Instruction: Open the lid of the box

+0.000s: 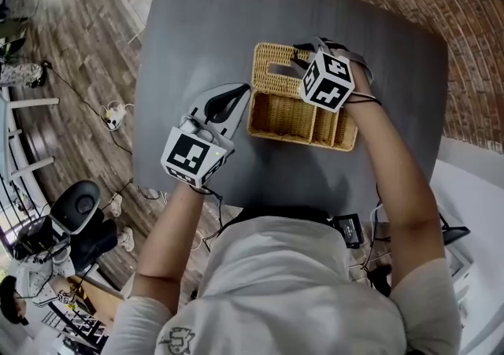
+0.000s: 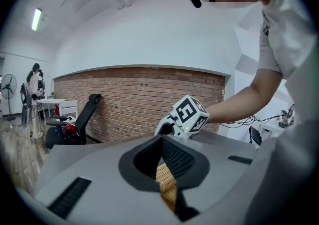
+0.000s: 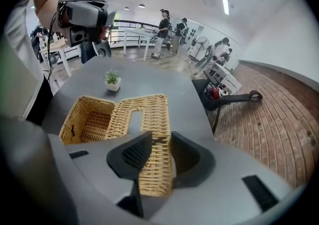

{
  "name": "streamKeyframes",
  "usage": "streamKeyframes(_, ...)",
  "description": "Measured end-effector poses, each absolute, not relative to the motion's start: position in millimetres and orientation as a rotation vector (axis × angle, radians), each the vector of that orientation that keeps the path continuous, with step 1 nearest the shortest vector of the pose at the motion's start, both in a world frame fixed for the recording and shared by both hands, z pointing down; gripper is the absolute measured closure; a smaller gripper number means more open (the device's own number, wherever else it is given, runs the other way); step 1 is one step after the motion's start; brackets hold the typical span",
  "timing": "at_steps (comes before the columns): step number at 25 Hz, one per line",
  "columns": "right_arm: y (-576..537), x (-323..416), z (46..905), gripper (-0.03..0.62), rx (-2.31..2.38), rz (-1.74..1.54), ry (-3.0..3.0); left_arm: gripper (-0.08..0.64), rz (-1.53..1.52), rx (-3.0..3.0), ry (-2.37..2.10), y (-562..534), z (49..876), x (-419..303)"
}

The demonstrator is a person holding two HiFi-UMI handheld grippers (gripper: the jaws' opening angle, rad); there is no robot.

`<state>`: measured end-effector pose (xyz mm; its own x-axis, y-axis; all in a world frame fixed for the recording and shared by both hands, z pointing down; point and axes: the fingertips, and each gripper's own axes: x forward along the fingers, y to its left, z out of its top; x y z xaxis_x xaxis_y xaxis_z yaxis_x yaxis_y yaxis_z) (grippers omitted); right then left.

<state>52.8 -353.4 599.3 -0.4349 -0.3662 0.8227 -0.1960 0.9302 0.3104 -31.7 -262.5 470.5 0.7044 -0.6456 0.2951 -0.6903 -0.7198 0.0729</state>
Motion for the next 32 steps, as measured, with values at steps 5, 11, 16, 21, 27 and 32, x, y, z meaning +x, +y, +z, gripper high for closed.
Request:
streamKeyframes(5,-380.4,13.4,595.1,0.469,0.418,-0.195,-2.021,0.549,0.356,2.722,-1.071,-289.6,469.2,-76.3)
streamKeyframes(11,-378.3,3.7,582.8,0.466,0.493,-0.183,-2.051,0.549,0.343,2.733,-1.063,-286.4,466.3,-91.1)
streamKeyframes(16,-349.9,-9.4,568.1,0.468,0.53,-0.15,-2.07,0.549,0.328,2.753,-1.049,-271.4,451.5,-109.0)
streamKeyframes(21,-308.9,-23.0,546.0,0.468,0.586,-0.082,-2.137,0.549,0.302,2.768,-1.038,-247.3,436.3,-124.5)
streamKeyframes(27,-259.8,-48.1,519.8,0.477,0.646,-0.049,-2.226,0.549,0.284,2.767,-1.033,-210.6,425.0,-150.6)
streamKeyframes(32,-214.8,-69.4,504.8,0.499,0.699,-0.041,-2.286,0.549,0.271,2.783,-1.009,-171.6,418.4,-166.5)
